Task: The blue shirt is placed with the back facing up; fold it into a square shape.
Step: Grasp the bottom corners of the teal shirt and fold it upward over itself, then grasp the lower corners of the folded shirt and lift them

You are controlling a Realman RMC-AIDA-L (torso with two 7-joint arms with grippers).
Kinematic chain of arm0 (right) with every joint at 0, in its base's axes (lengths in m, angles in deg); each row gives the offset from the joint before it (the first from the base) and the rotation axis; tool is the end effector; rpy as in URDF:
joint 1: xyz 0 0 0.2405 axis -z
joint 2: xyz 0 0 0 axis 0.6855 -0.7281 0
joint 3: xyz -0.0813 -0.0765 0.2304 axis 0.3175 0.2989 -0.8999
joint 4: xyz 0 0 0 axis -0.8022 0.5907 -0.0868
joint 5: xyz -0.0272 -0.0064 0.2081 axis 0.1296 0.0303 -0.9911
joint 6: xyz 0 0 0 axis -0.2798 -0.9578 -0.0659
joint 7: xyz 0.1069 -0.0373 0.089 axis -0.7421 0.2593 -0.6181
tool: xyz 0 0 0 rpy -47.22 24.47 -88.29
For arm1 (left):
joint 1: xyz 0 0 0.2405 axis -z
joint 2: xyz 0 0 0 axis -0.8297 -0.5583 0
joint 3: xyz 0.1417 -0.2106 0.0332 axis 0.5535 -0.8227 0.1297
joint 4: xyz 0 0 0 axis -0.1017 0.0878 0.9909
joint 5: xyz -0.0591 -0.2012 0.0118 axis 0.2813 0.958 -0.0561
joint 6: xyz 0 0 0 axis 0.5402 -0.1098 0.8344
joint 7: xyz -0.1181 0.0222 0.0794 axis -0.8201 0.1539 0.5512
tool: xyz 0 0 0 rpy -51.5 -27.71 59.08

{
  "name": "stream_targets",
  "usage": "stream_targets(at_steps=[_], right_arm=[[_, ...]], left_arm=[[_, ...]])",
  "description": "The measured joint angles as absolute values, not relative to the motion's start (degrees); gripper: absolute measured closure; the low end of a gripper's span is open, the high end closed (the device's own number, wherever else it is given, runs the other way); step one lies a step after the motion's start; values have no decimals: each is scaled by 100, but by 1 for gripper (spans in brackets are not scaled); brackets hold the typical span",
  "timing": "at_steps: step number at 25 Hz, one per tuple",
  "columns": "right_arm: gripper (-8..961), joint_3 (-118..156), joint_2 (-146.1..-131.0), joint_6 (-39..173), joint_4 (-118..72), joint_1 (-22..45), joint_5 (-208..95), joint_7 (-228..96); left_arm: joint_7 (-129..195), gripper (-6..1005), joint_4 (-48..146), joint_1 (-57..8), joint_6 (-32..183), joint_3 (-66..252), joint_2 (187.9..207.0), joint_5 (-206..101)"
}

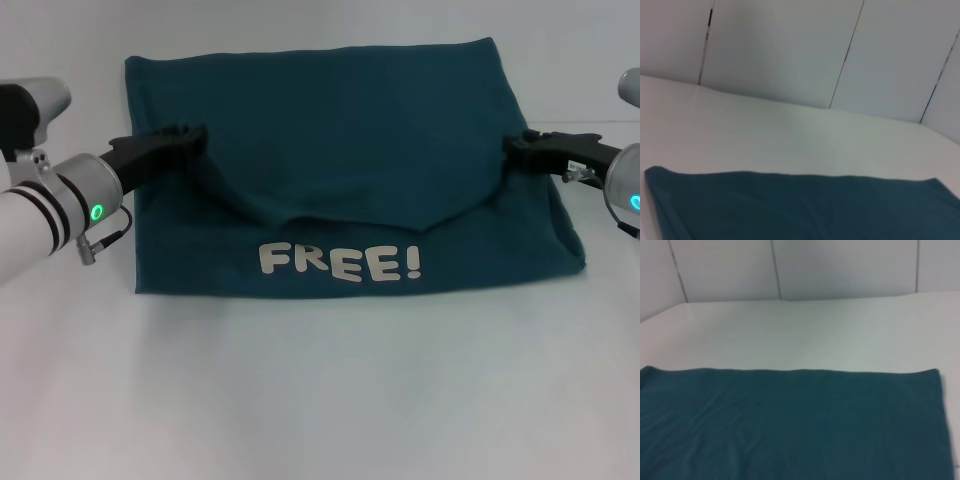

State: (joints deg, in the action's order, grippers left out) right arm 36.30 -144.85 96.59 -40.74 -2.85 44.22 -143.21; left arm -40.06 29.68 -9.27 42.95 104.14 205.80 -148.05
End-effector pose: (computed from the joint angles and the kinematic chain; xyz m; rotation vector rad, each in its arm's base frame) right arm 0.2818 0.4488 -0.0008 -2.0050 0.9322 0.4170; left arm -0.2654 0.4423 -0.0214 -1.9206 -1.0004 -0.6192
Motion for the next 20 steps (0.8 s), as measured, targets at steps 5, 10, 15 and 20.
stream_targets(at_steps=[5, 10, 15, 20], right_arm=[[621, 3660, -14504, 9821, -4163, -206, 4110, -14107], [502, 3662, -14466, 10152, -4235, -149, 3987, -14062], [309, 3661, -14446, 10690, -4398, 40, 3988, -14241], [161, 3665, -14442, 11582, -4750, 400, 3996, -14758]], left_arm=[[-4011, 605, 2956, -951, 4352, 10456, 20600, -14790], [-4147, 422, 2733, -1061, 4059, 10459, 20625, -14796], [-4503, 145, 2310, -1385, 3346, 10674, 20633, -14838], [-5061, 147, 1576, -1981, 2492, 11455, 20646, -14798]])
